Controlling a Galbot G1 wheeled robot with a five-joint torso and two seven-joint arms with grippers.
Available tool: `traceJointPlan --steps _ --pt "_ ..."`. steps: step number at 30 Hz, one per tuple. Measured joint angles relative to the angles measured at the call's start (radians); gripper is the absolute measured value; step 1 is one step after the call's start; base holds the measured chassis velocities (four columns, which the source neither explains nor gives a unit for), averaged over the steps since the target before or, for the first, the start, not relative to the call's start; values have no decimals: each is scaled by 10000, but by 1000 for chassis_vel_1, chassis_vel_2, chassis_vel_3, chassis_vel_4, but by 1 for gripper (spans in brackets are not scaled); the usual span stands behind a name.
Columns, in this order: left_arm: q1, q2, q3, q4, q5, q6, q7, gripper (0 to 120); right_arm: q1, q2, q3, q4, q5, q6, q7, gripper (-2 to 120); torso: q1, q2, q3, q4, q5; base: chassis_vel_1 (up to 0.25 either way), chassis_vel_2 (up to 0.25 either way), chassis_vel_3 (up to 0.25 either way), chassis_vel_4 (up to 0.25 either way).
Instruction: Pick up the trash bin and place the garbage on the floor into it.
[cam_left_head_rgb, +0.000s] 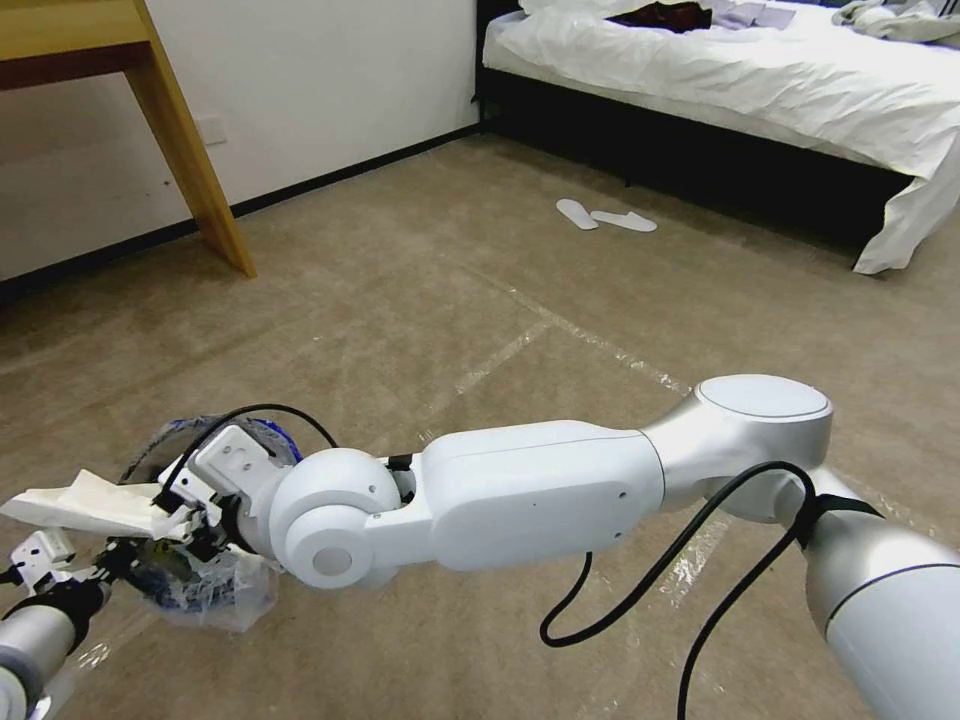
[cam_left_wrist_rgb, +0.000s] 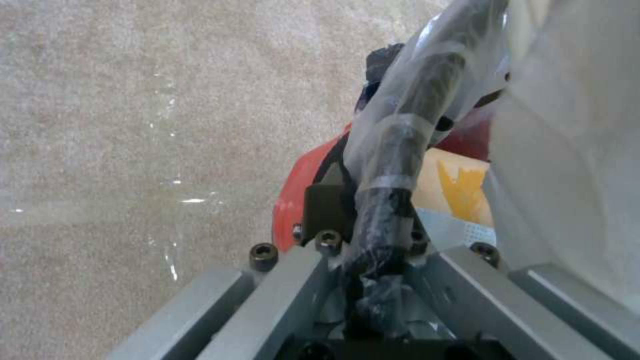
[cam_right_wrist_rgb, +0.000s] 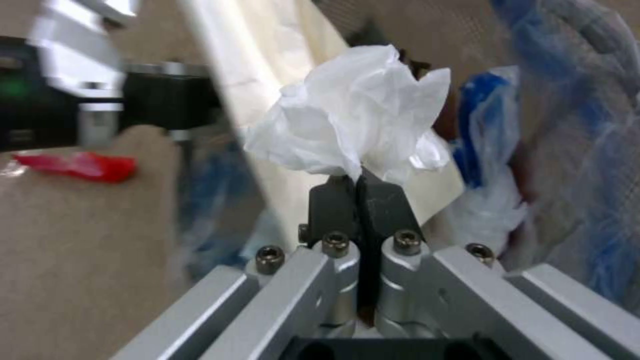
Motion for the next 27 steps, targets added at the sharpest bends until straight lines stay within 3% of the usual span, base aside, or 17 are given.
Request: traceJointPlan --steps 12,23,27 --pt "-12 -44 7 -139 2 5 -6 0 -35 660 -196 -1301 -605 -323 -14 0 0 0 0 1 -1 0 0 0 0" --pt "-20 -83 20 -152 11 9 -6 0 2 667 -195 -1112 -576 -646 377 0 0 0 0 0 0 0 0 0 0" --pt "-18 -76 18 -148 11 10 -5 0 2 579 -156 -910 -466 -650 459 13 0 0 0 0 0 0 0 0 0"
